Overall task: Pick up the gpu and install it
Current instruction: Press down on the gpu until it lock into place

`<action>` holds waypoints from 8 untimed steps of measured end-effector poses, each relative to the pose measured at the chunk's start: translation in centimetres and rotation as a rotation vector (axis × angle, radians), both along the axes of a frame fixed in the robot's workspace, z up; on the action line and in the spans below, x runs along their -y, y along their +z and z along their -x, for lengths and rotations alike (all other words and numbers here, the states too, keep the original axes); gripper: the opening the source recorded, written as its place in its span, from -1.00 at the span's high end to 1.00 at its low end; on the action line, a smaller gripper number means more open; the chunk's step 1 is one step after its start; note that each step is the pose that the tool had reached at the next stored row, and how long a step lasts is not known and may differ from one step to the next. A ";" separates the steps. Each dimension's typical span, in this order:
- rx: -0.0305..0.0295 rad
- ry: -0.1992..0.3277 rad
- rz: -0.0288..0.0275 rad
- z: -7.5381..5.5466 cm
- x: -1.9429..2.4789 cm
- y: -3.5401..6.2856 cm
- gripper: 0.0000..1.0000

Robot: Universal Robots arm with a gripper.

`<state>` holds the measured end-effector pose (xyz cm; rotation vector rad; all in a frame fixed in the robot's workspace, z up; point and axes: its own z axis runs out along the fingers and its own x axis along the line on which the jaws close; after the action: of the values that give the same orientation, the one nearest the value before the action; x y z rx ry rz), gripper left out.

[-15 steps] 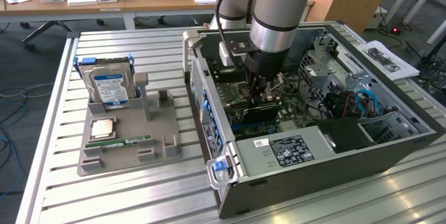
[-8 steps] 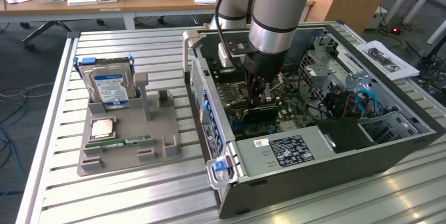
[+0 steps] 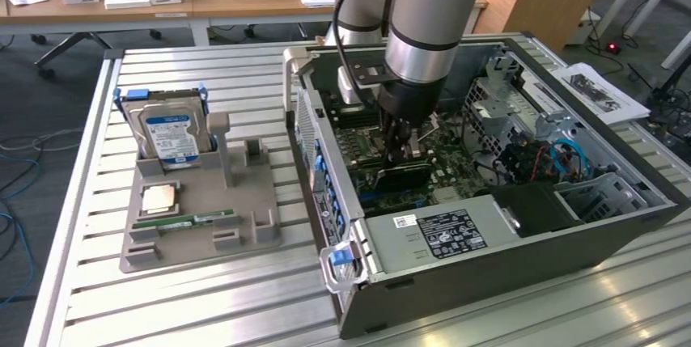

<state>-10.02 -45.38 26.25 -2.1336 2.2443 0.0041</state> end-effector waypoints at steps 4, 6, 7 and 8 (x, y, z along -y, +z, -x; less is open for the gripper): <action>0.0019 0.000 -0.0002 0.1 0.00 0.01 0.79; 0.0024 0.000 -0.0001 0.1 0.00 0.01 0.79; 0.0024 0.000 -0.0001 0.2 0.00 0.01 0.79; 0.0025 0.000 -0.0001 0.2 0.00 -0.01 0.79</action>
<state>-10.23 -45.39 26.23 -2.1325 2.2429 0.0015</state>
